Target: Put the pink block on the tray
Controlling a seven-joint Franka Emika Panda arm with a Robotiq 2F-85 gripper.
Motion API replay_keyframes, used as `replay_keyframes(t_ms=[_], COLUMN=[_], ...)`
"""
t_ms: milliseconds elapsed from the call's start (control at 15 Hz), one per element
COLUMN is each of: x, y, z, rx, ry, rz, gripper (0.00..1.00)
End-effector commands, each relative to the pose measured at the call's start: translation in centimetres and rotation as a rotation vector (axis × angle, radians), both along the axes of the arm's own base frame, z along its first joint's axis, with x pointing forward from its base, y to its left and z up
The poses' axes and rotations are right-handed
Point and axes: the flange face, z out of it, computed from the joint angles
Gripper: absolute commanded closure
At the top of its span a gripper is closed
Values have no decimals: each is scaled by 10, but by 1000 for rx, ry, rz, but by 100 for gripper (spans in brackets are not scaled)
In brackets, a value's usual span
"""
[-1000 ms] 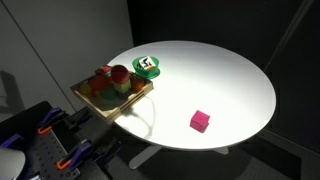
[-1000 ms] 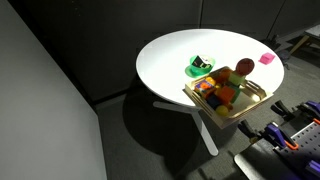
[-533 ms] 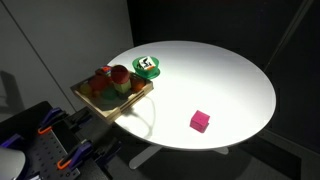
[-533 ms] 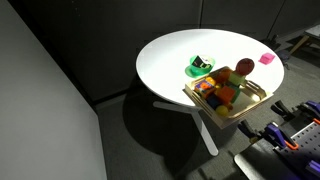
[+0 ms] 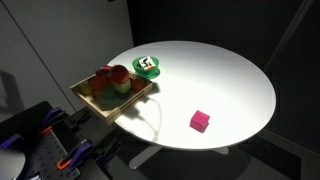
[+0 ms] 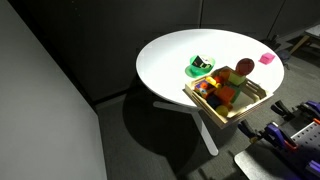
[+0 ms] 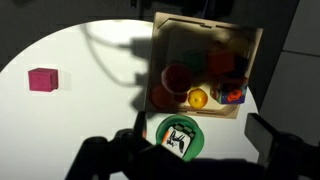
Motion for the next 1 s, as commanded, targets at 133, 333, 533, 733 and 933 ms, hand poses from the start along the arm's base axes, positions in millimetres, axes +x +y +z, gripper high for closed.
replay_keyframes(t_ms=[133,333,533,733,933], x=[22,33,43,52,59], y=[-38,-60,-83,-106,-127], z=[-3,-12,-24,-38,-53], rx=[-49,-76,-108,-134,-144], ry=[-55,-80,-85,-73,-50], rz=[-78,-115,-153,-196,-229], gripper=[0,0,0,0,0])
